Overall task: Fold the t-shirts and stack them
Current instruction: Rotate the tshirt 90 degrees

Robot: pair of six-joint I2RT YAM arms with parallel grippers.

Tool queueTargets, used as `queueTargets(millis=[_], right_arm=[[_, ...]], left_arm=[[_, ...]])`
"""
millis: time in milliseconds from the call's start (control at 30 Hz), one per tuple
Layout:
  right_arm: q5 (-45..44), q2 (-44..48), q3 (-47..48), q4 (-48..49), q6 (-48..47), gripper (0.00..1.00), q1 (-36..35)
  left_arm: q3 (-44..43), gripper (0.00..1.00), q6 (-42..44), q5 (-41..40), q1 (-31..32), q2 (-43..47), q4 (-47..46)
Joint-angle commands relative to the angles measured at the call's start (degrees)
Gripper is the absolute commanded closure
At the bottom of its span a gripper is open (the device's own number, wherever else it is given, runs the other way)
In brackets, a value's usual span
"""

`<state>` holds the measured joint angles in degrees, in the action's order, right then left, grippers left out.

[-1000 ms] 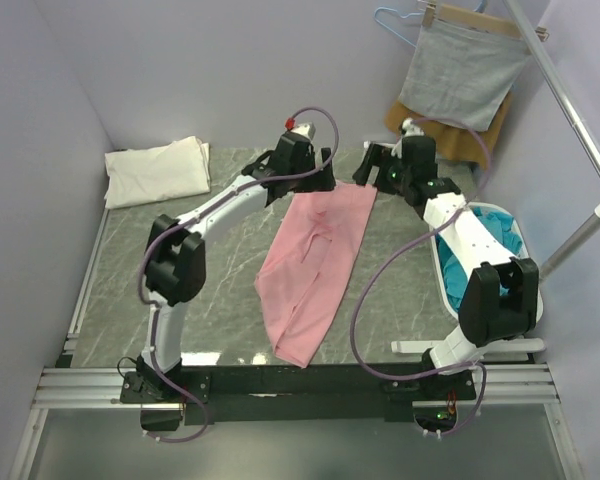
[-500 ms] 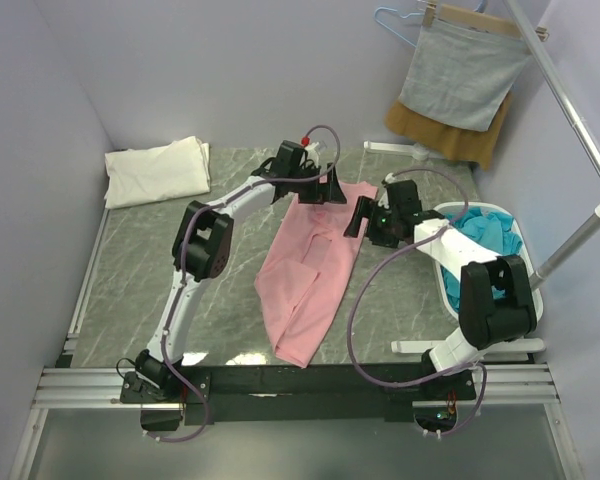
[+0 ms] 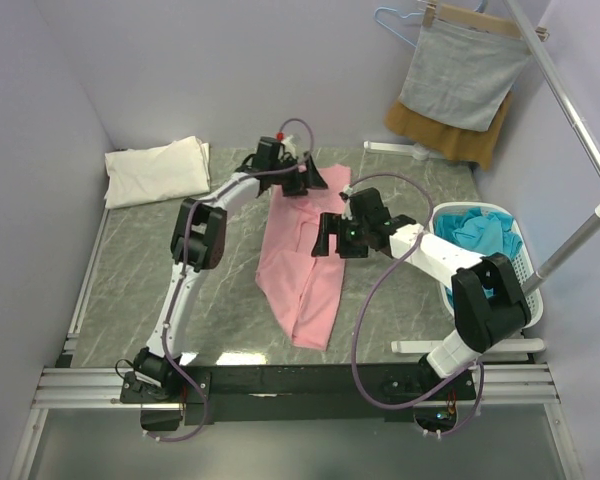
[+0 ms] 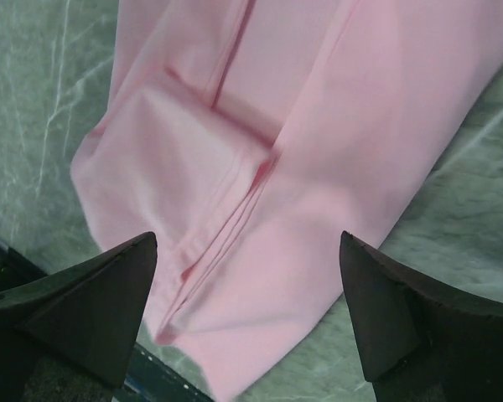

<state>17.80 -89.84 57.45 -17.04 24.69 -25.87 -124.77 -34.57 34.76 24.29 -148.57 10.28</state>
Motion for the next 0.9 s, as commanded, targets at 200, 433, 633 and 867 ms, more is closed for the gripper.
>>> queueTargets(millis=[200,433,633,867], right_arm=[[2.94,-2.88,4.95,-1.51,-1.31,0.05,-4.81],[-4.52,-4.55,7.32,-2.30,-2.89,0.05,-4.63],[-7.86,-6.83,8.55,-0.72,-1.31,0.05,-3.49],[-11.82,-7.72,10.14,-1.42,-0.17,0.04,0.20]], left_arm=[[-3.64,0.01,-1.73,-5.85,-8.03,-0.76,-1.93],[5.93,0.01,-0.33,-3.30,-7.51,10.73,-8.17],[9.89,0.01,5.64,-6.89,-5.58,20.76,-2.74],[31.48,0.01,11.35,-12.78,-1.27,31.76,0.43]])
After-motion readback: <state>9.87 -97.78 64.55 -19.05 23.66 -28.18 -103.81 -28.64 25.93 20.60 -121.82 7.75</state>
